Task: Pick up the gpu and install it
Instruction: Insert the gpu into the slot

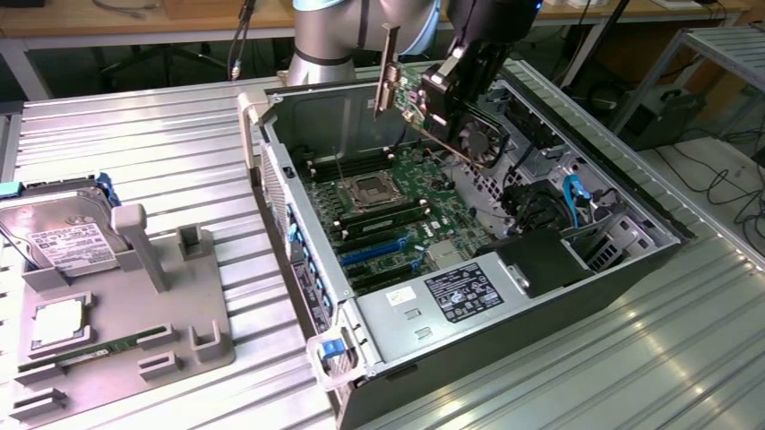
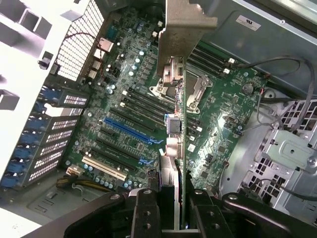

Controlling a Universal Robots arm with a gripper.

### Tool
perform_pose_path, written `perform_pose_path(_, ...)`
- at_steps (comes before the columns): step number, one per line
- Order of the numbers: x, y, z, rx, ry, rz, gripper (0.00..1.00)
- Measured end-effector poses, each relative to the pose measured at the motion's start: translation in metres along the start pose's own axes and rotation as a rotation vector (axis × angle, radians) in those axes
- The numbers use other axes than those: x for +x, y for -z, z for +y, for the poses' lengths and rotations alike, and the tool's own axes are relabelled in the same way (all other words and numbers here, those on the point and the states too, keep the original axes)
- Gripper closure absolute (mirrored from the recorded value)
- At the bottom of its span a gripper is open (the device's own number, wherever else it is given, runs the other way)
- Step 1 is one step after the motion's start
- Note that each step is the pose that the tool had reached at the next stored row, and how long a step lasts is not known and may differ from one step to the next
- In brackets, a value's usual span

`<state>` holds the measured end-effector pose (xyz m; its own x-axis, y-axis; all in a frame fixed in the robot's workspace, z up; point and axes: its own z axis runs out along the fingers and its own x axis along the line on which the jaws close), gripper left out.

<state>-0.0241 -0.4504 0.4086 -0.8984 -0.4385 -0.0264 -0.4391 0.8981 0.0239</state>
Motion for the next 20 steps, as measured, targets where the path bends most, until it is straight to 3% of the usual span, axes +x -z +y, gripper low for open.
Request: perform_pose_path(20, 0.0, 0.0, 0.0, -0.0015, 0.058, 0.0014, 0.72)
